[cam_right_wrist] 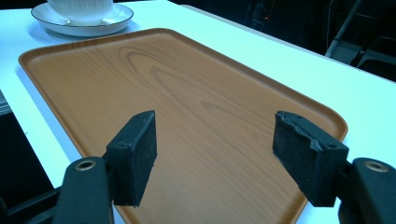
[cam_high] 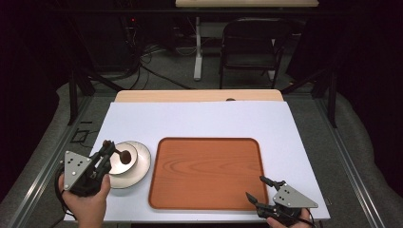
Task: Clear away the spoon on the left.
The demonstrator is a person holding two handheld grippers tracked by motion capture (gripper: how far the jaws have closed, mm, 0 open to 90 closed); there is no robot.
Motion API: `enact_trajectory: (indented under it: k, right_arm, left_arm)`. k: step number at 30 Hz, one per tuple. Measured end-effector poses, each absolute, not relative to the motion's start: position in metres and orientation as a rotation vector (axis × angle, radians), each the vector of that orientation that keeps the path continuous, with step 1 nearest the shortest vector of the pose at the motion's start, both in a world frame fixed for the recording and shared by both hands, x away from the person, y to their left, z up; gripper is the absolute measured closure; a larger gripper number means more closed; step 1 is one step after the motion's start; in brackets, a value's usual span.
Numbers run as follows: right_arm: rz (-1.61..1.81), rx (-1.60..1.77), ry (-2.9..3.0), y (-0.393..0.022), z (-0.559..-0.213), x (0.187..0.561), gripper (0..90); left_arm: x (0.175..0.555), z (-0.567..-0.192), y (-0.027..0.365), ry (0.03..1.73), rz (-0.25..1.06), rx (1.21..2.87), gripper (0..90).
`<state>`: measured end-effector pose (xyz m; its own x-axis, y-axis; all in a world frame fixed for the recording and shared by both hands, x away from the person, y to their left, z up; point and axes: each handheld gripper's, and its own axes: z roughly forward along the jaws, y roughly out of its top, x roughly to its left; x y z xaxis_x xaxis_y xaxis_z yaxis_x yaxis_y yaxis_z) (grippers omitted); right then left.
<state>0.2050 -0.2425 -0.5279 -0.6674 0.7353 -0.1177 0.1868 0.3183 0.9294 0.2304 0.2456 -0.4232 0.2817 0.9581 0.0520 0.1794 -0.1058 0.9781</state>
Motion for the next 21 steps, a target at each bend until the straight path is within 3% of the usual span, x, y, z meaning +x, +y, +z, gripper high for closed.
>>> enact_trajectory:
  k: [21]
  right_arm:
    - [1.345,0.812,2.055,-0.243,-0.528,0.205,30.3]
  left_arm:
    - [0.222,-0.423,0.201,0.95,0.73,1.699,84.6]
